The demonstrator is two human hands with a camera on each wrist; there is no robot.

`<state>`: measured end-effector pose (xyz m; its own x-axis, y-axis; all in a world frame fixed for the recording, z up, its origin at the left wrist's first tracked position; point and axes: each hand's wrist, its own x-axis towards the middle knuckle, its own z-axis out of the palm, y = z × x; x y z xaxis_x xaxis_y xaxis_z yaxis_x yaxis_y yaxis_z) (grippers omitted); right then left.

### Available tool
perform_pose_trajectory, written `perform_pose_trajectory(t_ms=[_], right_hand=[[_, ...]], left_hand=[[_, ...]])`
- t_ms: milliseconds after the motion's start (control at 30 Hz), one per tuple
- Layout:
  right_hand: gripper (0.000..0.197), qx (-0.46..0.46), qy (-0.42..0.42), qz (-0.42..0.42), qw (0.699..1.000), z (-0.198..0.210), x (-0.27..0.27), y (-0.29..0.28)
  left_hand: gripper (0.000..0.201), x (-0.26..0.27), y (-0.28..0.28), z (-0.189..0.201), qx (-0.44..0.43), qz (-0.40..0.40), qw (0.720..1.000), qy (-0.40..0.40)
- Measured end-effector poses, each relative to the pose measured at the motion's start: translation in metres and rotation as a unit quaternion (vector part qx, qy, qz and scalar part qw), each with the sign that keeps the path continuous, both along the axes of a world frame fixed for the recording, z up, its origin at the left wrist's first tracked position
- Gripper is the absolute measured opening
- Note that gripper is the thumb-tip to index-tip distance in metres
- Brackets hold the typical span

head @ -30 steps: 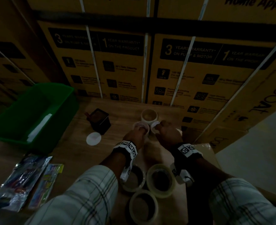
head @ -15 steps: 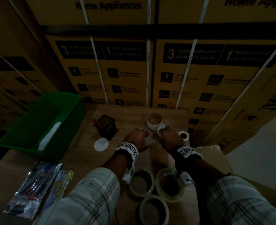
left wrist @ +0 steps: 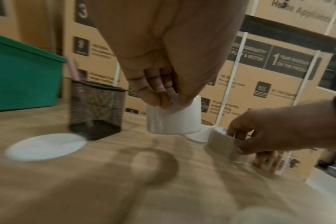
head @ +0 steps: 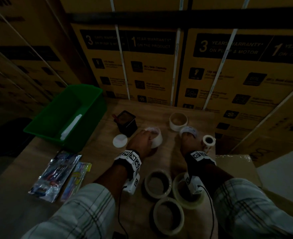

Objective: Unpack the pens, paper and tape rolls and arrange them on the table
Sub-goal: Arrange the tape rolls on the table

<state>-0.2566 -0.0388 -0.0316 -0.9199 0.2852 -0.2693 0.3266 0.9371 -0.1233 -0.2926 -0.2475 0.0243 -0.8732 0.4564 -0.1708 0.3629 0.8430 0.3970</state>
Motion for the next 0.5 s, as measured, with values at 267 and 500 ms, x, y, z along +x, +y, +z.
perform_pose_trajectory(t_ms=[267,500], right_hand=[[0.042,-0.036,0.002,0.074,0.997,0.020,-0.014,-0.031],[0.026,-0.085,0.030,0.175,0.981,0.057,-0.010,-0.093]], left_hand=[[0.041,0.022,-0.042,-0.003,-0.010,0.094,0.995,-0.040],[0.045,0.038,-0.097,0.002,-0.011,0.111,0.993,-0.050]])
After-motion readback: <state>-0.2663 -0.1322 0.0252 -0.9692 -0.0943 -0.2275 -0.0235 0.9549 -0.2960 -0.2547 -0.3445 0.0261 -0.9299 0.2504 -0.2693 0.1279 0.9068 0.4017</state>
